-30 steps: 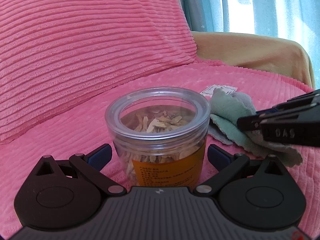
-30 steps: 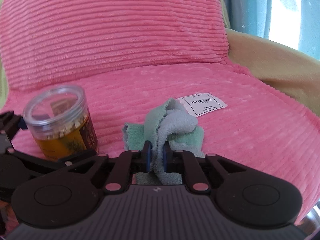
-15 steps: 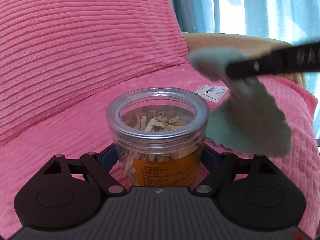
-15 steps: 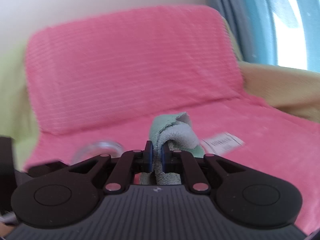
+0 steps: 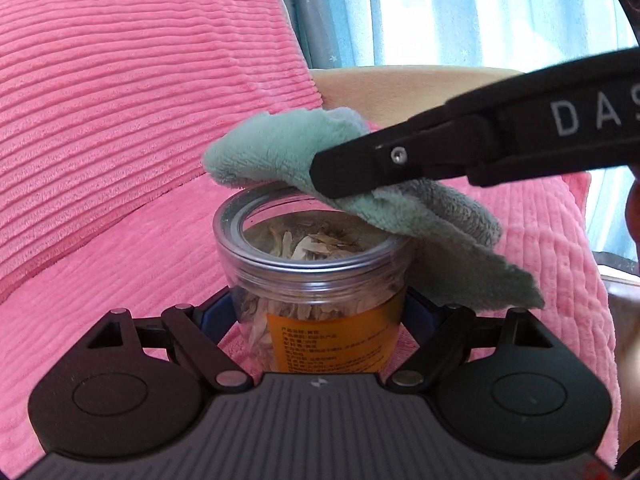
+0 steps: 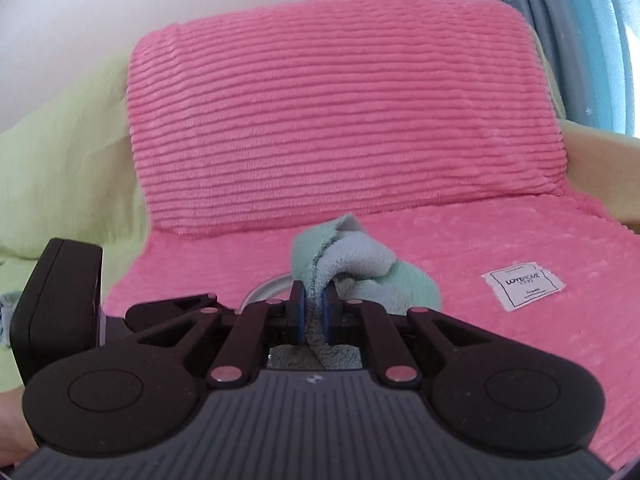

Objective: Clean container
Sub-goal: 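Wipe the jar rim with the cloth in the right gripper while the left gripper holds the jar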

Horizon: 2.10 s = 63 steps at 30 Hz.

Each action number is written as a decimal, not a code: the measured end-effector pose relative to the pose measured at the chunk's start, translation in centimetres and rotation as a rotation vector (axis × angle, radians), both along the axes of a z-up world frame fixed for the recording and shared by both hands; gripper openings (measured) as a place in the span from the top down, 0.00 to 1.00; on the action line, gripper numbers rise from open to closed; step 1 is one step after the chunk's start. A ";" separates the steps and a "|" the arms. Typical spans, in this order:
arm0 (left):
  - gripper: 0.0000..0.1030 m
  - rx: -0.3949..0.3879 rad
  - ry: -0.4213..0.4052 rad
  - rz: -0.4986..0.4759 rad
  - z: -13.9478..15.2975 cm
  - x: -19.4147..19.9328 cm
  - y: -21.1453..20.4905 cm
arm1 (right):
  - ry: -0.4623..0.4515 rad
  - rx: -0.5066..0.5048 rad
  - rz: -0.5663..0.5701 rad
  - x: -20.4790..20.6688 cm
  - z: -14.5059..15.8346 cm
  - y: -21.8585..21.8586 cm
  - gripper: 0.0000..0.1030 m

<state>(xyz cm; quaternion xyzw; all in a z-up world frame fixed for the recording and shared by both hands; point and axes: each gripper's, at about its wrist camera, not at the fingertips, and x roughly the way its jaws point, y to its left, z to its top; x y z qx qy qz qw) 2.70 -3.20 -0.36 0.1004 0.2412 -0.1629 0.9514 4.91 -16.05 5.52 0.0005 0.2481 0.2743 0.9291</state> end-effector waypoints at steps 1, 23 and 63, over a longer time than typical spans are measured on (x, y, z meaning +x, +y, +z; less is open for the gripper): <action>0.17 -0.001 0.001 0.000 0.0 0.0 0.0 | 0.006 0.002 0.008 -0.1 0.1 -0.1 0.94; 0.18 -0.011 0.002 -0.011 -0.3 -1.0 -0.3 | 0.043 0.153 0.045 0.3 -0.9 0.3 0.95; 0.18 -0.004 0.003 -0.031 -0.2 -0.5 0.1 | -0.022 0.007 -0.132 -0.8 -0.6 0.2 0.94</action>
